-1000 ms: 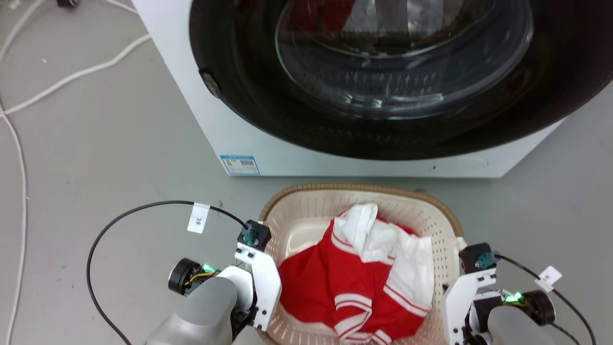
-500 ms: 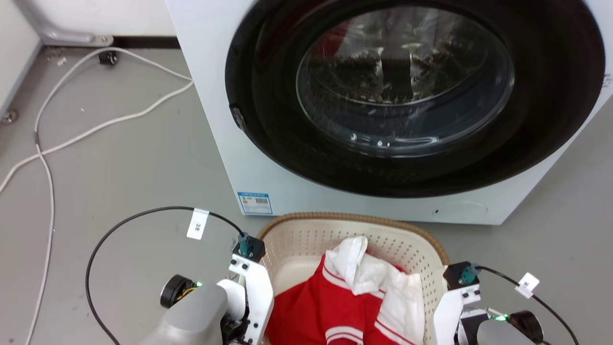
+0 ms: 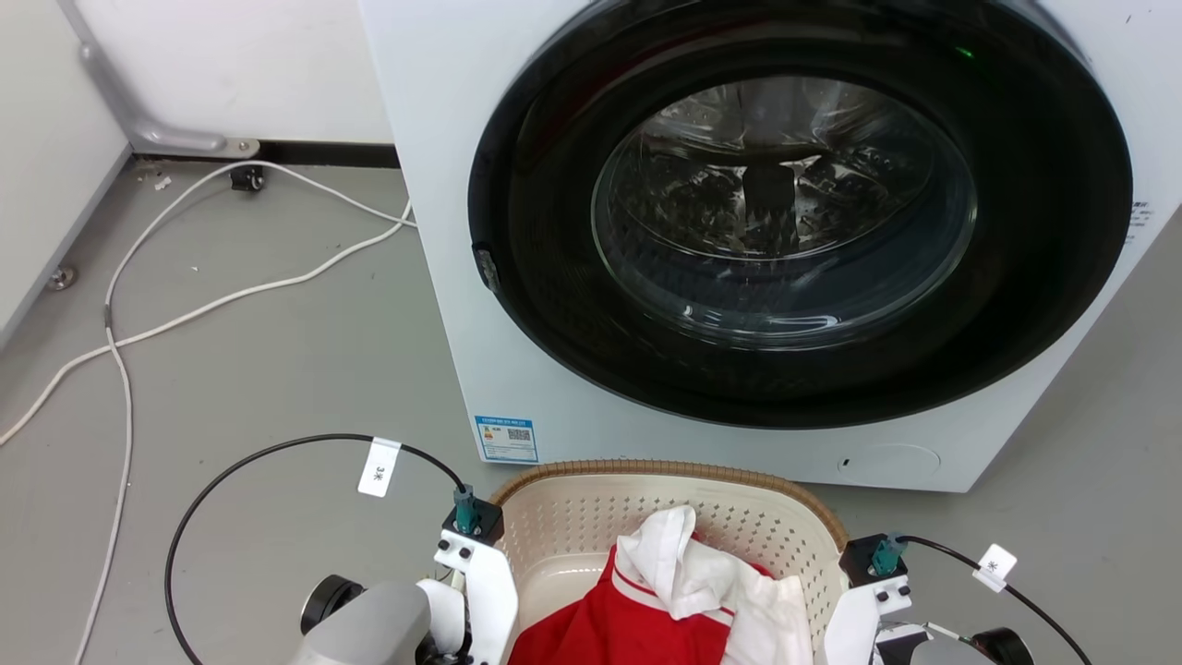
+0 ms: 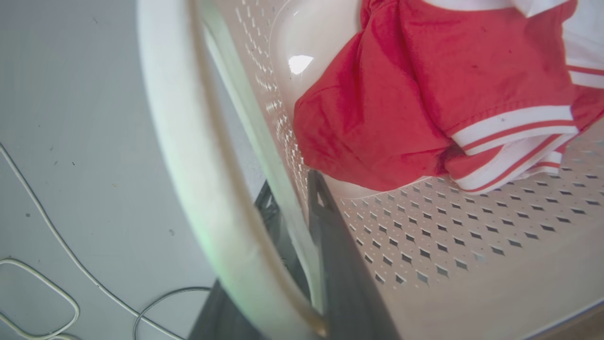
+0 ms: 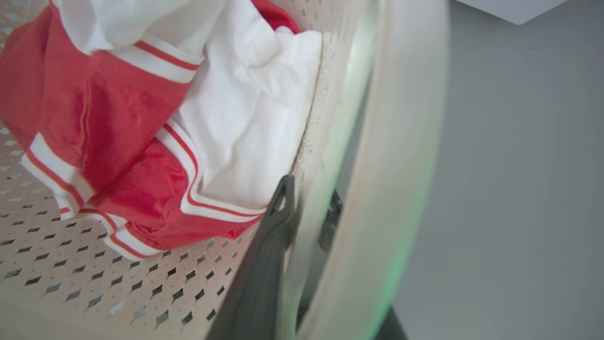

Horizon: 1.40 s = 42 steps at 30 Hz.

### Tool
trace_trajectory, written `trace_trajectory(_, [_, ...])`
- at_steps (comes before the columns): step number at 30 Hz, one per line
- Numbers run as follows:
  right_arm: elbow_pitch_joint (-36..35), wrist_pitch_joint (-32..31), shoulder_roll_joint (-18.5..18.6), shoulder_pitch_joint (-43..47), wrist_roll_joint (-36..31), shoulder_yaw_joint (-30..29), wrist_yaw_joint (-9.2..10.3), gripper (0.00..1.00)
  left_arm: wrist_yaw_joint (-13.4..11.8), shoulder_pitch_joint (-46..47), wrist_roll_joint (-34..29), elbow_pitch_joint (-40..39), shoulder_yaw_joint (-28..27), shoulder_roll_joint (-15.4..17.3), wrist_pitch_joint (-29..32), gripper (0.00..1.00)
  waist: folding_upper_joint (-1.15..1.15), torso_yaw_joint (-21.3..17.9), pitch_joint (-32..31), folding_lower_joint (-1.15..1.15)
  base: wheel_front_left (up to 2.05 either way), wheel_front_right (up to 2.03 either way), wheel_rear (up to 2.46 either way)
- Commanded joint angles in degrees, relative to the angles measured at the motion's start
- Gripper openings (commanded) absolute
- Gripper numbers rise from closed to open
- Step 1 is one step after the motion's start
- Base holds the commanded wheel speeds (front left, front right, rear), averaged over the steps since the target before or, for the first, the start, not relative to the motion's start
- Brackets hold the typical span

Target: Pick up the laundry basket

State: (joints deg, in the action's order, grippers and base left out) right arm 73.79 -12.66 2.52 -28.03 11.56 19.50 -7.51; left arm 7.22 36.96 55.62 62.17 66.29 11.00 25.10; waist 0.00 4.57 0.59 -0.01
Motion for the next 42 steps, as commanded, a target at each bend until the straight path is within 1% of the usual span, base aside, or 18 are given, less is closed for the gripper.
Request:
trace_trajectory(1, [0.0,-0.3,0.8,0.9,0.2,1.0,0.04,0.0,0.4,0.0,0.3,-0.1,0.6,0.7,-0.2,0.0,0.0,0.1,-0.3,0.01,0.0,0.0,0.0])
trace_trajectory(11, [0.0,-2.0,1.0,1.3,5.0,4.9,0.03,0.0,0.4,0.5,3.3,1.0,3.3,0.6,-1.1,0.0,0.0,-0.2,-1.9,0.01,0.0,0.0,0.0])
trace_trajectory(16, [0.0,-2.9,1.3,1.2,7.7,7.2,0.03,0.0,0.3,1.1,4.8,1.0,4.6,0.8,-0.6,0.0,0.0,-0.5,-2.2,0.01,0.0,0.0,0.0])
trace_trajectory(42, [0.1,-3.1,2.7,0.2,14.8,13.7,0.03,0.0,0.3,1.7,7.0,1.1,6.7,1.1,-1.3,0.0,0.0,-1.1,-2.4,0.01,0.0,0.0,0.0])
